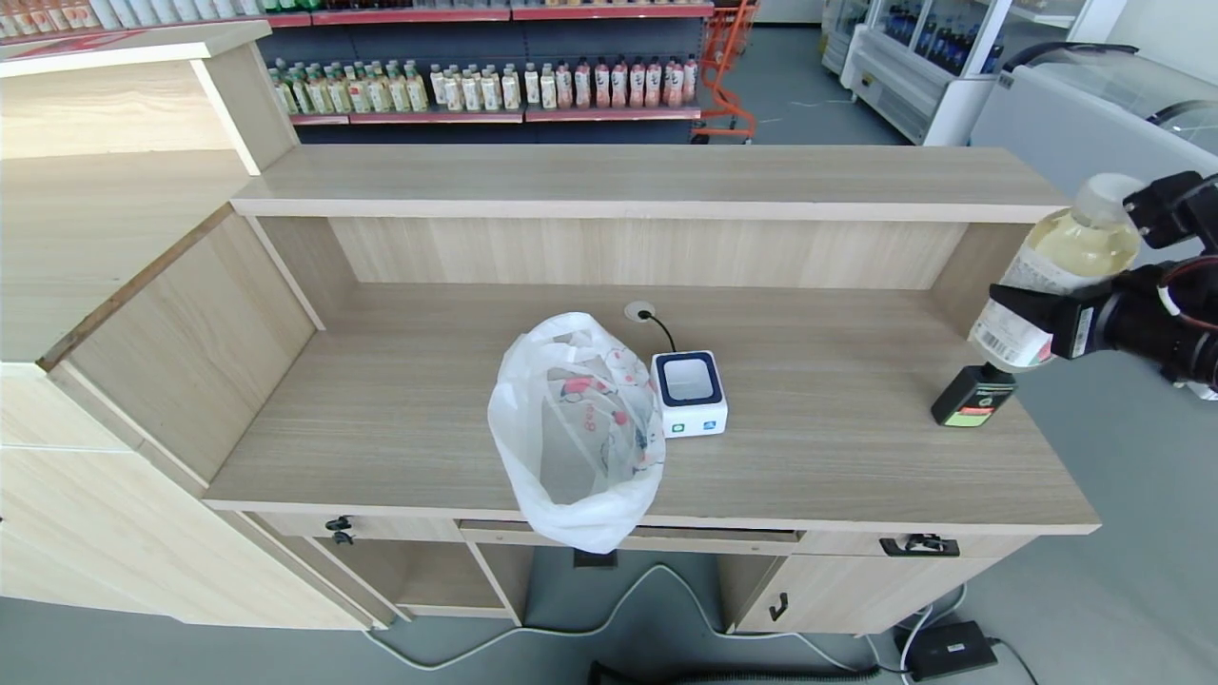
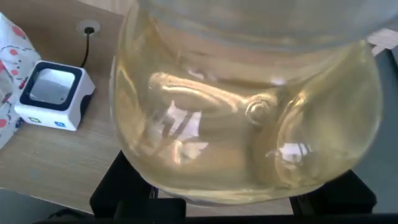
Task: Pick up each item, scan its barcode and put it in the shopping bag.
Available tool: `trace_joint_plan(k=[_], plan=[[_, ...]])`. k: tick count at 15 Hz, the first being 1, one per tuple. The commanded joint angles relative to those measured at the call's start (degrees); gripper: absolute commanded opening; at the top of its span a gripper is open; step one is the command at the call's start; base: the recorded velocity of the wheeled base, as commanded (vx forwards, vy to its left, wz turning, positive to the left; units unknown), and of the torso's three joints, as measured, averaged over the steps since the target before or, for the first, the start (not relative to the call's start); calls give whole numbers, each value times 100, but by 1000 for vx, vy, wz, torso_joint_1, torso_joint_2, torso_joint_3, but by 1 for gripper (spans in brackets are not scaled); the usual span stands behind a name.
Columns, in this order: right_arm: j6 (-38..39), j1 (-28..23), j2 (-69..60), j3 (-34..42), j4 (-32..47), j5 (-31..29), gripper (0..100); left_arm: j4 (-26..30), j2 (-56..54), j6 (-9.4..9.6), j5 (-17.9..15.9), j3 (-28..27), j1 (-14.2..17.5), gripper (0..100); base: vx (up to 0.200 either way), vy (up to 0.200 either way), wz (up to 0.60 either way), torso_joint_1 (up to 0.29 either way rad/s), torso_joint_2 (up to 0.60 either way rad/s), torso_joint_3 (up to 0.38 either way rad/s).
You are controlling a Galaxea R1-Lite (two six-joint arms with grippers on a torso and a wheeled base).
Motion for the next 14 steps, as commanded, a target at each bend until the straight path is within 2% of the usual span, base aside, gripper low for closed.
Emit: trace_joint_plan(k=[1, 7, 11, 12, 14], plan=[[-272, -6, -106, 12, -75, -505, 0, 0, 0, -2, -2, 1, -2, 100, 0, 0, 0, 0, 0, 0], [-395, 398, 105, 48, -523, -601, 0, 0, 0, -2, -2, 1, -2, 100, 0, 0, 0, 0, 0, 0], [-404, 926, 588, 21, -1596, -566, 0, 0, 0, -2, -2, 1, -2, 100, 0, 0, 600, 1, 4, 4], [-404, 1198, 878, -67, -1921, -584, 0, 0, 0, -2, -2, 1, -2, 100, 0, 0, 600, 7, 2, 2], [-430, 1471, 1186, -225, -1982, -610, 0, 0, 0, -2, -2, 1, -2, 100, 0, 0, 600, 5, 5, -2]])
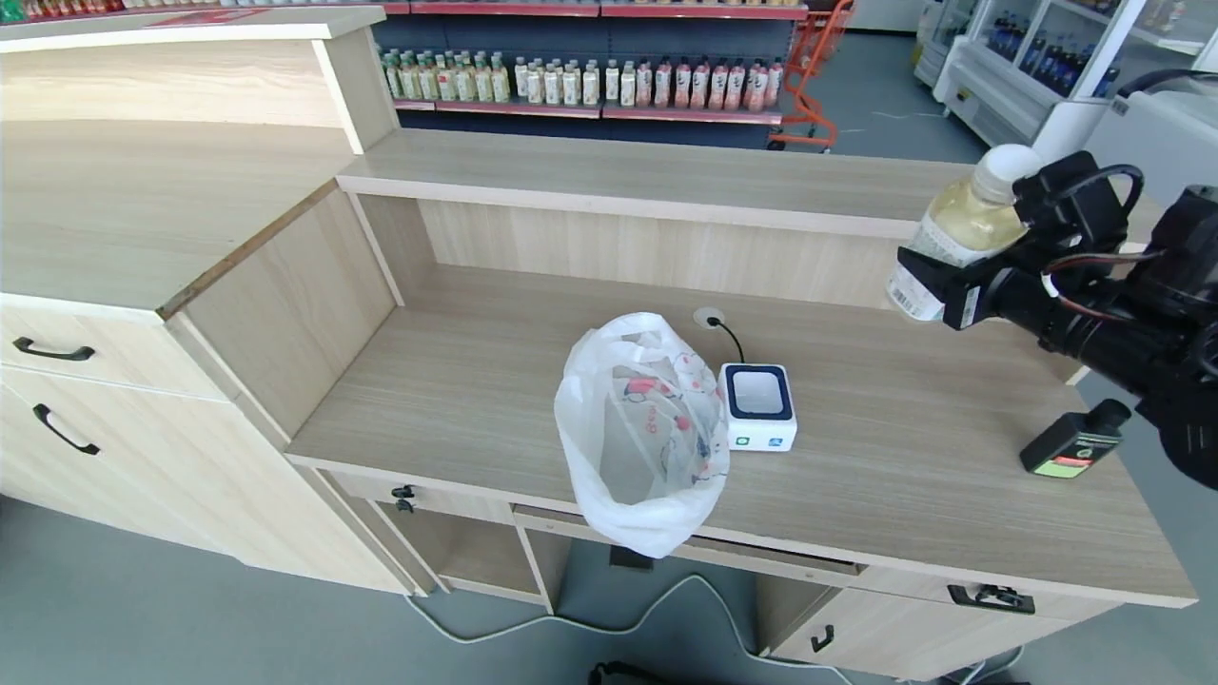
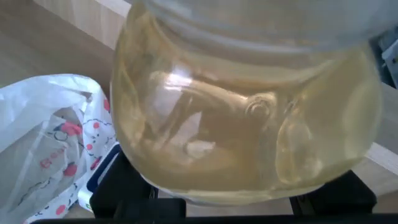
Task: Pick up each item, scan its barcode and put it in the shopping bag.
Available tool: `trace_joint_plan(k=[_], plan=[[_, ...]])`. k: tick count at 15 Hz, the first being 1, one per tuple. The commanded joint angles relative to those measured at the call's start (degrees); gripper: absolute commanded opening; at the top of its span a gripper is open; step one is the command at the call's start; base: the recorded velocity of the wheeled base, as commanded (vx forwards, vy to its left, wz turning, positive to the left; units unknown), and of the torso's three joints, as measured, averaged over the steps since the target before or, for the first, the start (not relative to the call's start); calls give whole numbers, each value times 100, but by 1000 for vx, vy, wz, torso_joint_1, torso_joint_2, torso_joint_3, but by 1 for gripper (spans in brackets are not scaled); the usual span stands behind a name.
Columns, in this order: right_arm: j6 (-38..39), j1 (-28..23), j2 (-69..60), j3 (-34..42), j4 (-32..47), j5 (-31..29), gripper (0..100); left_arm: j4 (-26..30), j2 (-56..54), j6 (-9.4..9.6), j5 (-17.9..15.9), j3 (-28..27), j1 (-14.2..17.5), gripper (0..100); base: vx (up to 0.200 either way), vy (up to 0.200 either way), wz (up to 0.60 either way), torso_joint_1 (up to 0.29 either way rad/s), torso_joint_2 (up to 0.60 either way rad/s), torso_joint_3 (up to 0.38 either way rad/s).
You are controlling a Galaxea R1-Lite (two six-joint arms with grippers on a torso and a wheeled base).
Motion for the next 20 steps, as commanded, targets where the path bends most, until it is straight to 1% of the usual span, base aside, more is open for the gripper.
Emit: trace_joint_plan(k=[1, 4, 6, 8, 9, 10, 12, 20], plan=[[-38, 301, 559, -158, -59, -25, 0, 0, 0, -2, -2, 1, 0, 100, 0, 0, 600, 2, 2, 2], [-12, 556, 893, -158, -218, -8, 0, 0, 0, -2, -2, 1, 0, 100, 0, 0, 600, 1, 5, 2], [217, 679, 1200, -220, -244, 80, 0, 0, 0, -2, -2, 1, 0, 100, 0, 0, 0, 0, 0, 0], [621, 696, 1517, -246, -218, 485, 0, 0, 0, -2, -2, 1, 0, 100, 0, 0, 0, 0, 0, 0], [700, 688, 1640, -281, -209, 660, 0, 0, 0, -2, -2, 1, 0, 100, 0, 0, 0, 0, 0, 0], [735, 661, 1904, -334, -209, 968, 0, 0, 0, -2, -2, 1, 0, 100, 0, 0, 0, 0, 0, 0], [726, 661, 2238, -439, -244, 1109, 0, 0, 0, -2, -2, 1, 0, 100, 0, 0, 0, 0, 0, 0], [647, 661, 3046, -949, -270, 1126, 0, 0, 0, -2, -2, 1, 0, 100, 0, 0, 0, 0, 0, 0]])
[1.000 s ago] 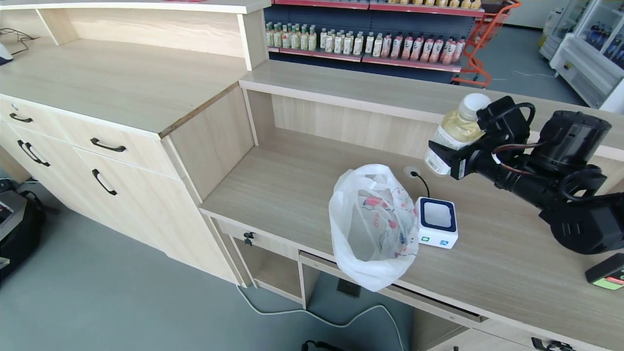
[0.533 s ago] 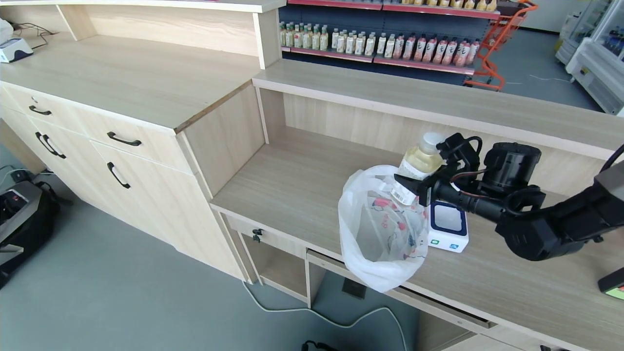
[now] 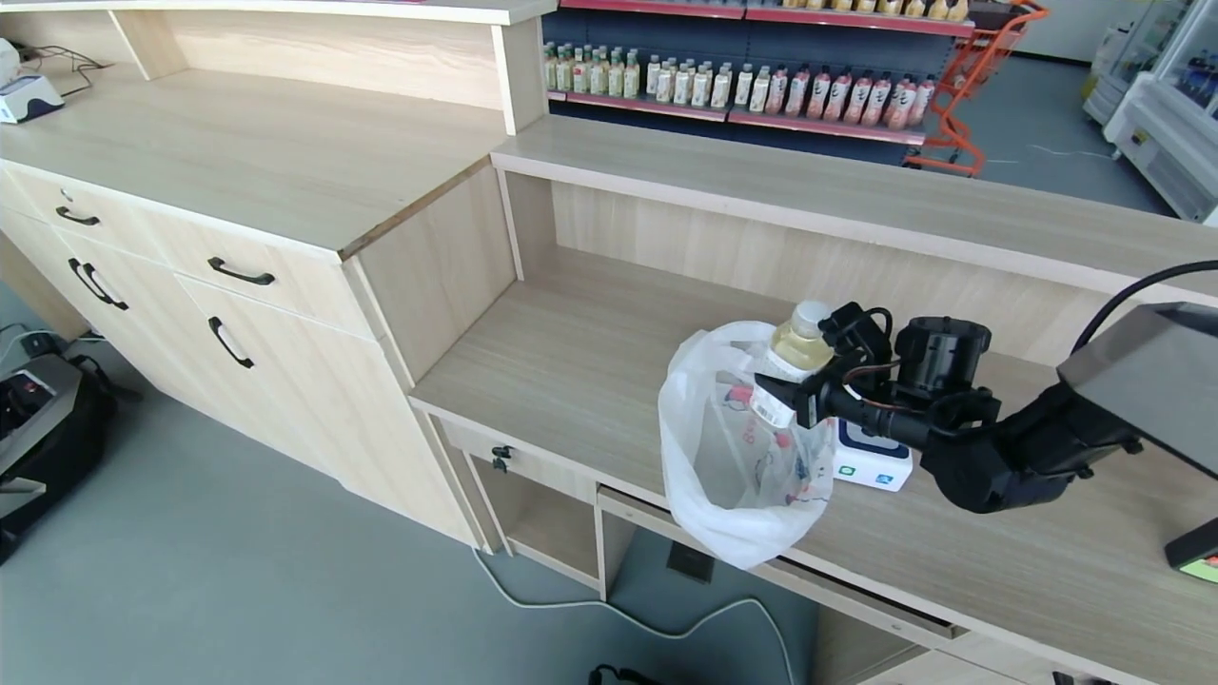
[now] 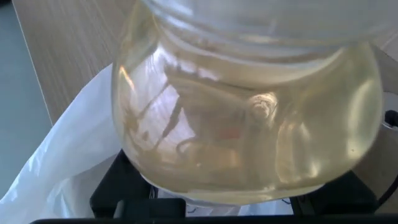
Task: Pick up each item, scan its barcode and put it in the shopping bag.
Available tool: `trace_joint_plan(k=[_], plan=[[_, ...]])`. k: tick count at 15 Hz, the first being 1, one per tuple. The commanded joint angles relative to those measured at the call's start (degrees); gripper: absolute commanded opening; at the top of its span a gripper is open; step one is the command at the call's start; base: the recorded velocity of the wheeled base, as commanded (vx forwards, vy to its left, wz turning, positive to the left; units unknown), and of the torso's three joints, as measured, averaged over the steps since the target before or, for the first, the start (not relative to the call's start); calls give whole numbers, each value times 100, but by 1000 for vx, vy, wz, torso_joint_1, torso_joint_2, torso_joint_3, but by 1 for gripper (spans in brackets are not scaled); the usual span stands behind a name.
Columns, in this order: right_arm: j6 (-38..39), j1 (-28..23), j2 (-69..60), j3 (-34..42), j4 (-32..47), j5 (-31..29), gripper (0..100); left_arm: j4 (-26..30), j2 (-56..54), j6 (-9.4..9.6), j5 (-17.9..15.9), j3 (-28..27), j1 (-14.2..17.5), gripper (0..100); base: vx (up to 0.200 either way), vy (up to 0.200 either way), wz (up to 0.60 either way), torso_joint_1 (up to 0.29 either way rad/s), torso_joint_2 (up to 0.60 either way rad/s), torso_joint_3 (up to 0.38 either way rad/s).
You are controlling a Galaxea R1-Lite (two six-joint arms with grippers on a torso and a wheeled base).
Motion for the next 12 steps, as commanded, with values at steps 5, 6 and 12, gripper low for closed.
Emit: trace_joint_plan(k=[5, 6, 12], plan=[[-156, -41, 627, -329, -219, 445, 0, 0, 0, -4, 0, 1, -2, 100, 0, 0, 0, 0, 0, 0], [-261, -68, 706, -408, -211, 480, 0, 0, 0, -4, 0, 1, -2, 100, 0, 0, 0, 0, 0, 0], [-437, -243, 926, -522, -228, 480, 0, 0, 0, -4, 0, 1, -2, 100, 0, 0, 0, 0, 0, 0]])
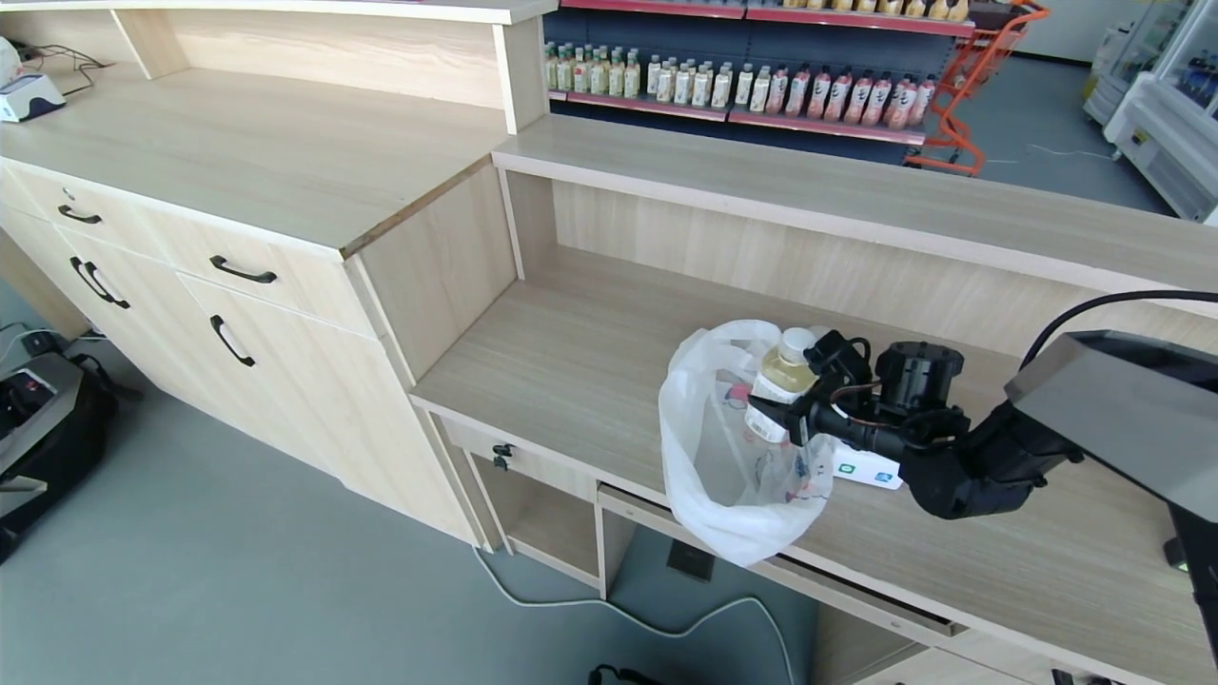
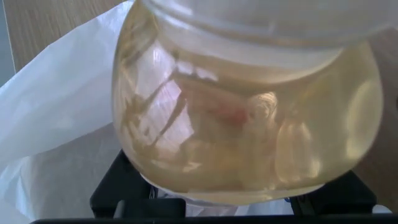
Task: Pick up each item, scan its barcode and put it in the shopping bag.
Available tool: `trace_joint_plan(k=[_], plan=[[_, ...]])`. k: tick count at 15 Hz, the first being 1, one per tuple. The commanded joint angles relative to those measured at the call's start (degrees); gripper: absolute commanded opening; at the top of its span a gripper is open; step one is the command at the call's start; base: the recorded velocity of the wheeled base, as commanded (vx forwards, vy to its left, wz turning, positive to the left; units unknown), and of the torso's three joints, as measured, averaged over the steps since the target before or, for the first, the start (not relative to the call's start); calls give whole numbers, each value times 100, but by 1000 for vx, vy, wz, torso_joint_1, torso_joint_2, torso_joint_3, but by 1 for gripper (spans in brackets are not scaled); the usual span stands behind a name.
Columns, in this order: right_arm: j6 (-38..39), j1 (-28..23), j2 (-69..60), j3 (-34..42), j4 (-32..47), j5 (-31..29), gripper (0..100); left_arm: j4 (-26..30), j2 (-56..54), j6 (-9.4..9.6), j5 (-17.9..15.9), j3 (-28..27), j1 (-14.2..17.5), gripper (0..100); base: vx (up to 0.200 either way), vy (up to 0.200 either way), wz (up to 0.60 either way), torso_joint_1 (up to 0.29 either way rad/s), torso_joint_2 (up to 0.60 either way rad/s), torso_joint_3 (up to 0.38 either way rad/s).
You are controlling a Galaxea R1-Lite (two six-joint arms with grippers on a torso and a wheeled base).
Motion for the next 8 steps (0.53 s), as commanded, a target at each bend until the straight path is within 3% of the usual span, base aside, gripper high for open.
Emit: trace_joint_plan(k=[1, 8], plan=[[6, -18, 86, -69, 0, 10, 0, 2, 0, -2, 0, 1, 0, 100, 0, 0, 0, 0, 0, 0], [-126, -71, 209, -7, -97, 10, 0, 2, 0, -2, 0, 1, 0, 100, 0, 0, 0, 0, 0, 0]])
